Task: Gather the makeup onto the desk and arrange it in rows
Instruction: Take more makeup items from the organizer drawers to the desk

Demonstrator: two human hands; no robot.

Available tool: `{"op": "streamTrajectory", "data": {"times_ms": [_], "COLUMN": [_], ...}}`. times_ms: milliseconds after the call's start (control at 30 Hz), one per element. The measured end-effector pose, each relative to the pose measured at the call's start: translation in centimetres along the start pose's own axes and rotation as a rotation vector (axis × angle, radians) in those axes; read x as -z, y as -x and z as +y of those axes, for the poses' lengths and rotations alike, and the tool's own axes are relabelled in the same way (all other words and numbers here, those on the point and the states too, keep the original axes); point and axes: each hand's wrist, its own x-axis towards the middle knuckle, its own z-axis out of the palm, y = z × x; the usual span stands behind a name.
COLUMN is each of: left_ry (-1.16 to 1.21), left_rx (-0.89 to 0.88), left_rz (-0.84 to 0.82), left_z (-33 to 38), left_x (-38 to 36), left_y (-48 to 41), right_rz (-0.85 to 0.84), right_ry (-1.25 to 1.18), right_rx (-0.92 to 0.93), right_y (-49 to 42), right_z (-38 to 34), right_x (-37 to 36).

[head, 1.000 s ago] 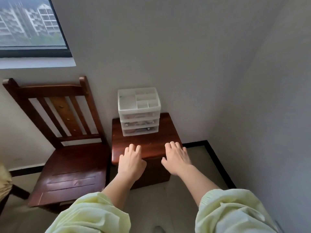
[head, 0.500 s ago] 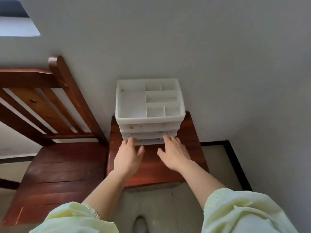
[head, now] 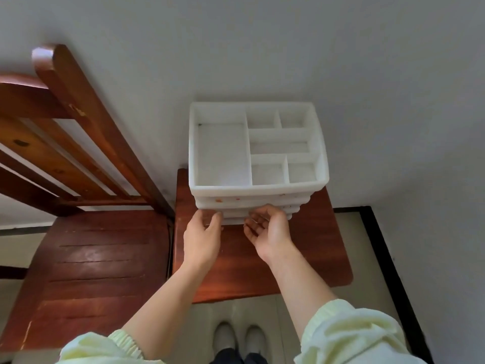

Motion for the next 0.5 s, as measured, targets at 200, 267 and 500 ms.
{"op": "streamTrajectory", "data": {"times_ms": [200,267,500], "left_ry": [0.166,0.224,0.181], "left_rx": [0.103,0.163,0.294], "left_rz": [0.021,0.031,0.076], "left_z": [-0.1,-0.2,0.1], "left_x": [0.3,0.5,0.8], "left_y": [0.7,1.2,3.0], "right_rz": [-0.005,-0.003,0.081], "right_ry": [-0.061,-0.033,0.355], "right_rx": [-0.038,-0.048,-0.056], "right_y": [1.0,1.7,3.2], "right_z": [1.5,1.8,0.2], "right_x": [1.1,2.0,4.6]}}
